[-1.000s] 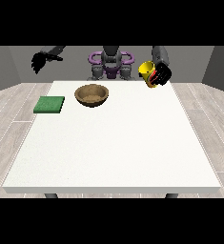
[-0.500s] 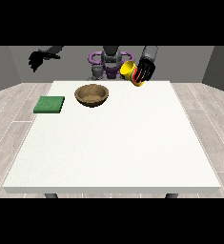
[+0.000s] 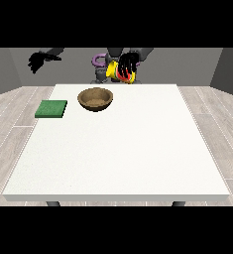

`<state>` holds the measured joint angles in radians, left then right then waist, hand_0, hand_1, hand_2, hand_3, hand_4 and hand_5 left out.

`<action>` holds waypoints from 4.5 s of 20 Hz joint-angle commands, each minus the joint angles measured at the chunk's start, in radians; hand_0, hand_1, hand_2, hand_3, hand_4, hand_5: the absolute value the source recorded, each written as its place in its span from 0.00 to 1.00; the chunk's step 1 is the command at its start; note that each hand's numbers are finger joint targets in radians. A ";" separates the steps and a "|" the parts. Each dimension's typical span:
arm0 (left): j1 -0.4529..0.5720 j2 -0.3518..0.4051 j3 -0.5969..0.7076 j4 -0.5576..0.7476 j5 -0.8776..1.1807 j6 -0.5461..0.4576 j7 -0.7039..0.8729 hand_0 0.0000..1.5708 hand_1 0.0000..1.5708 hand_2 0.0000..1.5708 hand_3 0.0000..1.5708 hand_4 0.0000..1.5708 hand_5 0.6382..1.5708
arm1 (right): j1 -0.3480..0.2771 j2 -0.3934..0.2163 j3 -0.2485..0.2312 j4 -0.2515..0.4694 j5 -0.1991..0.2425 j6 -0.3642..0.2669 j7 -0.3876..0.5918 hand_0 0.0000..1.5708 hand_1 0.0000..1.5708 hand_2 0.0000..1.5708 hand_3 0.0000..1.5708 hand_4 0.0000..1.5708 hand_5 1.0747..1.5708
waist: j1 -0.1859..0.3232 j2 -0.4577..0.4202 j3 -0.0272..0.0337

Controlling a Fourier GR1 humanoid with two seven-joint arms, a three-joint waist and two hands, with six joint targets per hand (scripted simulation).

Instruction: Pick the cup and pour the ball into the bowl, then pick the bowl and place it on the pad

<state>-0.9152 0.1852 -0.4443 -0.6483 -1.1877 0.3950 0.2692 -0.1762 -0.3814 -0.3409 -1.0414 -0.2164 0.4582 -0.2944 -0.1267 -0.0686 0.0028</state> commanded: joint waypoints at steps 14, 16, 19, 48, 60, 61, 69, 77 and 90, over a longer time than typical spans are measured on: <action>-0.094 -0.142 -0.384 0.083 -0.496 -0.341 0.087 0.92 0.92 1.00 1.00 0.97 0.53 | -0.043 -0.024 -0.026 0.064 -0.021 0.017 -0.006 0.00 0.00 0.00 0.00 0.00 1.00 | 0.015 -0.004 -0.0023; -0.106 -0.137 -0.377 0.042 -0.507 -0.347 0.040 0.92 0.92 1.00 1.00 0.97 0.53 | -0.067 -0.047 -0.034 0.086 -0.016 -0.004 0.030 0.00 0.00 0.00 0.00 0.00 1.00 | 0.064 -0.017 -0.0025; -0.125 -0.123 -0.333 0.051 -0.525 -0.371 0.033 0.92 0.92 1.00 1.00 0.98 0.53 | -0.080 0.005 -0.001 0.050 -0.028 -0.033 0.116 0.00 0.00 0.00 0.00 0.00 0.99 | 0.029 -0.016 -0.0029; 0.548 -0.119 0.462 -0.452 1.064 -0.261 -0.570 0.00 0.00 0.00 0.00 0.00 0.99 | -0.088 0.362 0.156 -0.004 0.107 -0.440 0.038 0.00 0.00 0.00 0.00 0.20 1.00 | 0.176 0.131 -0.0028; 0.579 -0.077 0.485 -0.570 1.064 -0.296 -0.508 0.00 0.00 0.00 0.00 0.00 0.99 | -0.168 0.278 0.109 0.309 0.077 -0.396 -0.118 0.00 0.00 0.00 0.00 0.07 0.99 | 0.184 0.141 -0.0025; 0.537 -0.062 0.500 -0.561 1.084 -0.325 -0.527 0.00 0.00 0.00 0.00 0.00 0.99 | -0.171 0.319 0.112 0.340 0.090 -0.417 -0.226 0.00 0.00 0.00 0.00 0.06 0.99 | 0.190 0.194 -0.0024; 0.563 -0.055 0.477 -0.633 1.099 -0.376 -0.498 0.00 0.00 0.00 0.00 0.00 1.00 | -0.158 0.343 0.047 0.465 0.054 -0.571 -0.126 0.50 0.50 0.25 0.00 0.28 0.92 | 0.259 0.197 -0.0018; 0.530 -0.080 0.452 -0.624 1.101 -0.390 -0.500 0.00 0.00 0.00 0.00 0.45 0.94 | -0.119 0.260 0.209 0.446 0.354 -0.921 -0.040 1.00 1.00 1.00 0.95 0.59 0.98 | 0.322 0.203 -0.0074; 0.679 0.013 0.614 -0.416 1.163 -0.398 -0.551 0.00 0.00 0.00 0.00 0.64 0.82 | -0.291 0.192 0.359 0.193 0.443 -0.790 0.621 1.00 1.00 1.00 0.57 0.51 0.99 | 0.083 -0.090 -0.0038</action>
<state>-0.2788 0.1769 0.1369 -1.0997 -0.0385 0.0020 -0.2613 -0.4361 -0.1710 -0.0132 -0.7767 0.2069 -0.3734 0.1731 0.0091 -0.1085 -0.0051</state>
